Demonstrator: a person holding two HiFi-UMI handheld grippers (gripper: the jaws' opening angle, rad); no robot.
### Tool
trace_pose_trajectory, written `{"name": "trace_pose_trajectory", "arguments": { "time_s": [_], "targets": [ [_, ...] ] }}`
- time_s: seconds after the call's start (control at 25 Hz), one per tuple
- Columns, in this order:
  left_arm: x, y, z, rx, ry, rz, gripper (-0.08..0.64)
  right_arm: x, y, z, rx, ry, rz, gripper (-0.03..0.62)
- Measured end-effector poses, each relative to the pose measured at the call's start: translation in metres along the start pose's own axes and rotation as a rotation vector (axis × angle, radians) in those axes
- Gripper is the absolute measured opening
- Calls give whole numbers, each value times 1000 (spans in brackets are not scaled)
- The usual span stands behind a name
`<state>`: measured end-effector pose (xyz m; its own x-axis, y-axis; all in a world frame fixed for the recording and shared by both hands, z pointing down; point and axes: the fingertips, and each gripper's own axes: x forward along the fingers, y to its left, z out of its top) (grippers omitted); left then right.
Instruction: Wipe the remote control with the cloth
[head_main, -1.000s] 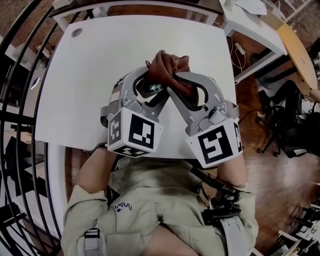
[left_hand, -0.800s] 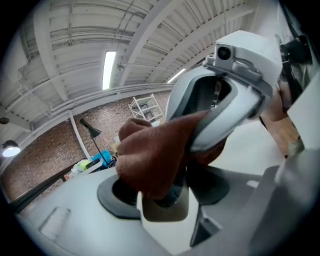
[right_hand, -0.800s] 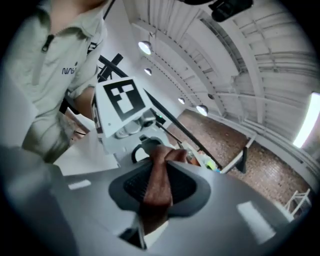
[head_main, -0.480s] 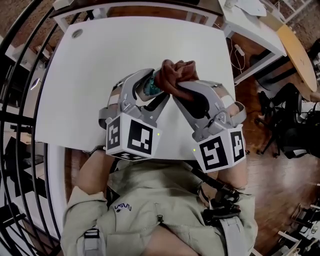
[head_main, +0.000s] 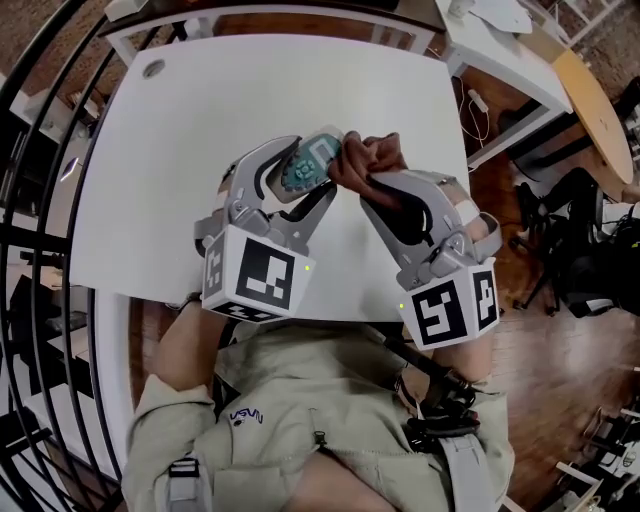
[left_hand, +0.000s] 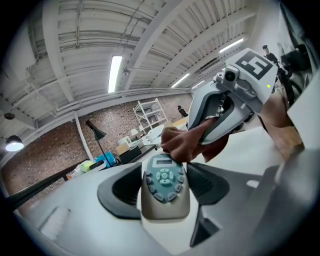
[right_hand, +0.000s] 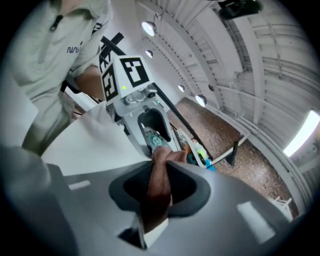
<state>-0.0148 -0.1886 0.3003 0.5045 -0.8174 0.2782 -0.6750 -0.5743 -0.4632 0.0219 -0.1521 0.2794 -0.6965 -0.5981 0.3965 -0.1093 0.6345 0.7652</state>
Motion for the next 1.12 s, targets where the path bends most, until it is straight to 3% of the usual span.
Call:
{"name": "trace_pose_trajectory", "arguments": {
  "time_s": [0.08,0.12,0.2,0.28,0.36,0.44,0.52,0.6,0.68,0.76,0.88,0.96,1.04,1.12],
  "targets": [
    [0,0,-1,-19,-10,-12,291,3,7,15,16,-85,29,74],
    [-1,4,1,-46,-25,-18,291,1,0,17,52,-119,1,74],
    [-8,20,10,-163,-82,-19,291,-13,-34,5,205,-161,-147,74],
    [-17,36,23,-332,-169,-16,291,-26,-69,-13,390,-188,-321,74],
    [-27,43,39,-467,-268,-41,291,-26,-81,-15,477,-235,-385,74],
    [-33,41,52,-541,-333,-93,291,-17,-70,3,486,-303,-336,74],
    [-37,39,61,-589,-369,-134,290,-3,-39,23,454,-334,-223,74],
    [-38,41,65,-616,-389,-143,291,8,-2,40,344,-334,-84,74],
    [-39,43,66,-635,-397,-149,290,15,19,54,234,-344,-6,74],
    [-41,42,66,-656,-403,-165,290,15,5,41,244,-306,-54,74],
    [-46,35,71,-669,-414,-210,291,-4,-62,2,459,-277,-304,74],
    [-46,28,75,-669,-418,-238,291,-10,-82,1,503,-309,-379,74],
    [-43,24,79,-671,-420,-252,291,1,-66,13,458,-316,-315,74],
    [-41,25,81,-672,-422,-249,291,15,-30,24,376,-274,-172,74]
  ]
}}
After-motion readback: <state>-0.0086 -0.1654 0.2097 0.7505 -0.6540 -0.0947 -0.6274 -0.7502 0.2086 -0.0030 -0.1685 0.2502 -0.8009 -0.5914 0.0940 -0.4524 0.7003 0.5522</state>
